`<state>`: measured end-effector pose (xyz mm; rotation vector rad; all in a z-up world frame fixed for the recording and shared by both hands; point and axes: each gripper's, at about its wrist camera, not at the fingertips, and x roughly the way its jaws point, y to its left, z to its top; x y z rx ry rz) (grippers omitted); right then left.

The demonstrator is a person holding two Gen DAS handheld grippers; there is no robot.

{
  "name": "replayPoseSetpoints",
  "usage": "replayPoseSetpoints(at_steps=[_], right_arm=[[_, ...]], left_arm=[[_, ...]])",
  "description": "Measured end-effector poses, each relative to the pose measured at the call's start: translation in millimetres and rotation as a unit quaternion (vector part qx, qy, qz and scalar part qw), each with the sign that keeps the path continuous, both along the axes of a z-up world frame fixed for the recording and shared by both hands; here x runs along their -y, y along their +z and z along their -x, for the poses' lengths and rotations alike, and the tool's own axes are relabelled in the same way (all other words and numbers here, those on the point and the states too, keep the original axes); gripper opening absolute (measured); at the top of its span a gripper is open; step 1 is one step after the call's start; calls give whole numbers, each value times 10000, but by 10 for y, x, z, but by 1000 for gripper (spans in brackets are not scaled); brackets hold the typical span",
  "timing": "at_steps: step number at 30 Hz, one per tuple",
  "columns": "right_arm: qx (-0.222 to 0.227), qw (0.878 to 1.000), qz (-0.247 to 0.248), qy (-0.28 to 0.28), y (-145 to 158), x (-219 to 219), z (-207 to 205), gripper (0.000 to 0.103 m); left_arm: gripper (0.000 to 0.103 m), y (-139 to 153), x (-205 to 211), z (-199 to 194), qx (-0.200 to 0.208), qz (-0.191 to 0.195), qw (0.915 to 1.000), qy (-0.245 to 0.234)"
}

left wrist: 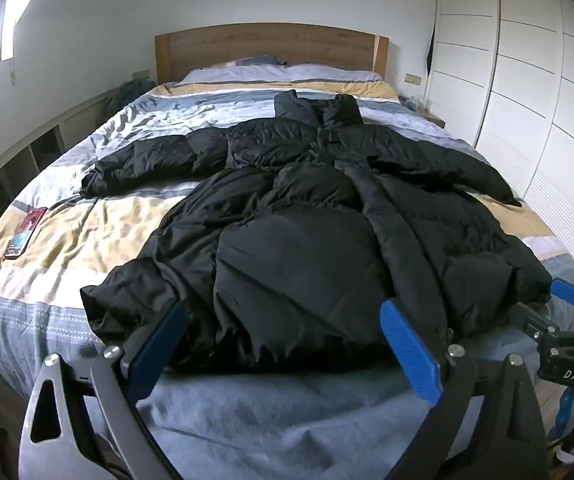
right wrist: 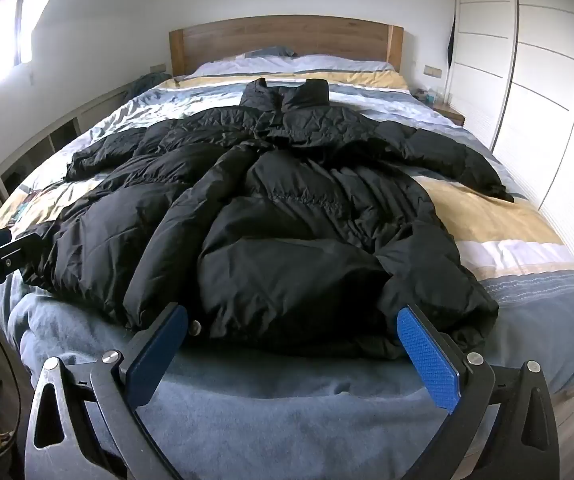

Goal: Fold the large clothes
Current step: 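Move both tools toward the hem of the black puffer jacket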

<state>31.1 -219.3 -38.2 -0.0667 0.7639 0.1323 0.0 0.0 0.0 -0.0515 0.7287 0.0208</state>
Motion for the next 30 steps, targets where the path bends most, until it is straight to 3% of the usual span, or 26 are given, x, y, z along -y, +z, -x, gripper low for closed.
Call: replayPoseSetpoints(at_steps=[19,24,30], right_arm=[[45,10000,32,-1,65,-1,24,103],[186,9998,63,-70,246,58,-30,103],[493,9985,40,-228,596,203,-300,103]], left_arm=[[98,12,-18,-11,-34,10,10000,44],[98,132,-162,-29,4,129,9999,98],[98,295,-530,-355,-184,357,9988,271]])
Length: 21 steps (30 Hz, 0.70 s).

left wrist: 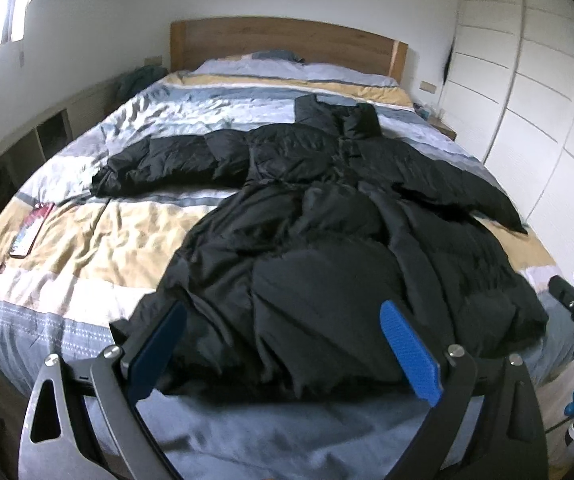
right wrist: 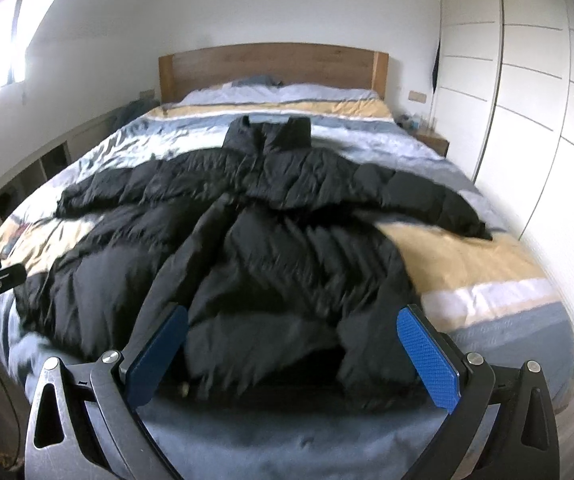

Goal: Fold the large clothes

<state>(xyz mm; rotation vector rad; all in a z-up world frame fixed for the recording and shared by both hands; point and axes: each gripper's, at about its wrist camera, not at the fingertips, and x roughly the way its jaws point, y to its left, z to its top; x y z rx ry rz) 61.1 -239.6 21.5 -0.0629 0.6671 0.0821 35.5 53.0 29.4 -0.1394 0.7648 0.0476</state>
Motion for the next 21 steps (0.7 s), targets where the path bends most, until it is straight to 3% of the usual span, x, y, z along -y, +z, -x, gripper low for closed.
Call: replayPoseSetpoints(at_steps=[3,6,13,18,21], right_arm=[[118,9999,-15,-34,106,33,-255,103],[173,9998,-40,-81,125,64,-612,103],[53,9999,-20,-101,-125,90,-1528,103],[-271,9996,-53,-33,-283,-35,-2217,102],[-695,9975,63,118,-234,-197,-2560,102]], left_arm=[[98,47,-232,-247,-41,84,9998,176],[98,72,-357,-557,-23,-284,9986,438],[98,0,-522,-1433,-229,-464,9972,543],[98,-118,-663,-2021,-779,-393,9945,573],[98,-166,-854,-2235,-1265,-10,9901,603]])
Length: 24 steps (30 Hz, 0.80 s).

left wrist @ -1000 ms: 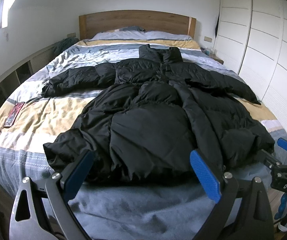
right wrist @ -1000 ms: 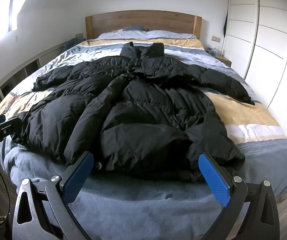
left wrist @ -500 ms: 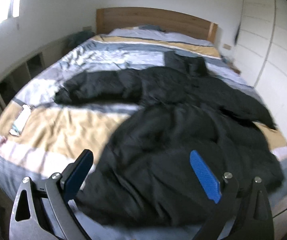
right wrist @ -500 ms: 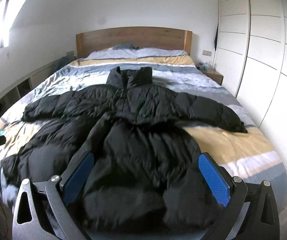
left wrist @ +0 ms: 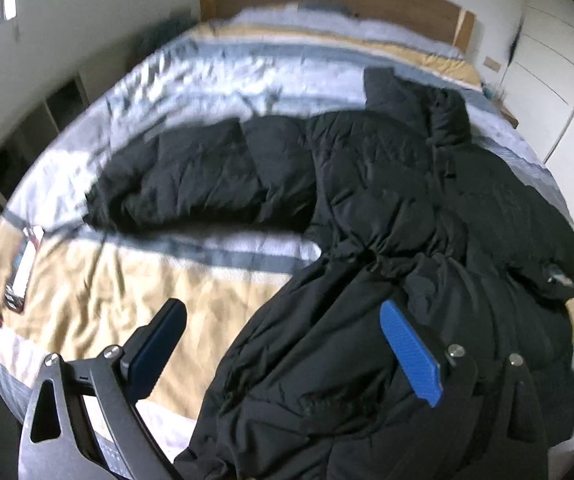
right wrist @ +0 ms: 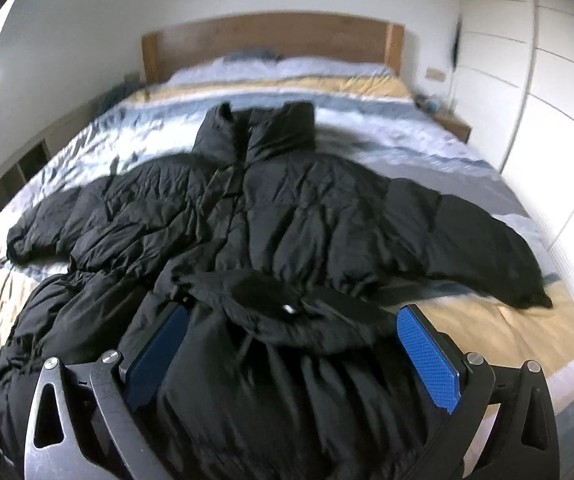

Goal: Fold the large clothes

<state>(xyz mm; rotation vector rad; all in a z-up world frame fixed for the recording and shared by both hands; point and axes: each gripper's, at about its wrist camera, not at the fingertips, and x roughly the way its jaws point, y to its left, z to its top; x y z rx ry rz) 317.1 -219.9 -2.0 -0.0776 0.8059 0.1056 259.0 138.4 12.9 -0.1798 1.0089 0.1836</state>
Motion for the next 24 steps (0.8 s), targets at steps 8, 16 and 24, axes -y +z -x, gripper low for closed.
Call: replayPoseSetpoints(at_steps=[8,16,24], right_arm=[[-520,9980,286,210,360,-401,-548,102],[-1065,9924,514,341,338,-921,-1009,102],[-1388,9864,678,555,139,-1321,-1171,102]], left_arm=[[98,-71,-651,-285,-664,778,9935,500],[98,-358,-1591,-578,-619,1292,9793,1429],[98,-843,-2262,-891,-363,1748,9633,2005]])
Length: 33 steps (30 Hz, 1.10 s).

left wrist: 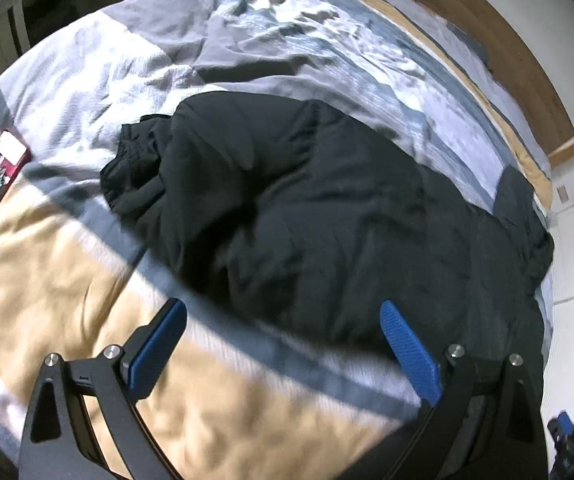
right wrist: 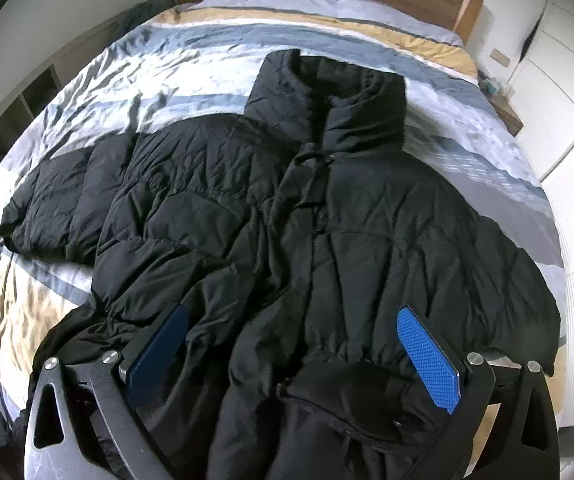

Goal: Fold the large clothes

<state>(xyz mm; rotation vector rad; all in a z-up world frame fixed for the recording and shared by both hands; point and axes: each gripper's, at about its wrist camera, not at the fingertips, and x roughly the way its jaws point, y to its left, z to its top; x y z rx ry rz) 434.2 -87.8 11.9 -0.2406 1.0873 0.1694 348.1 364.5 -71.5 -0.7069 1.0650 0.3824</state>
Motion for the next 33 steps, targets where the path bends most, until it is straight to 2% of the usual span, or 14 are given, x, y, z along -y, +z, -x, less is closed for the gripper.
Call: replayPoseSetpoints(at_steps=[2,4,8,13,19,21,23,25,29,33], right_arm=[[-72,10000,46,12,-36,-49,-21,102],[-100,9999,64,-3,-45,-70,-37,102],[-124,9998,141,-64,-47,-51,-77,102],[-138,9995,214,-169,-40,19,-98,102],[-160,9991,283,-263,-51,130,-107,102],[-184,9989,293,-306,-59,172,-107,102],[-187,9988,290,-345,-56,215,-105,102],[-172,9988,285,-368,-46,251,-94,102],[-175,9986,266,-414,-47,305,-85,102],[-201,9988,264,-374,-55,315,-55,102]], left_arm=[[98,-130,-86,-32,-8,127,9998,146],[98,-260,-165,-22,85,388,9985,365],[98,-407,-280,-40,306,634,9953,660],[97,-581,-442,-162,620,1150,9864,996],[93,-647,-576,-301,866,1486,9778,1194],[81,-673,-603,-328,882,1573,9754,1266],[61,-686,-629,-331,911,1639,9737,1296],[49,-696,-645,-344,925,1705,9722,1313],[32,-645,-637,-374,1027,1771,9700,1309],[23,-574,-616,-413,1114,1796,9692,1263]])
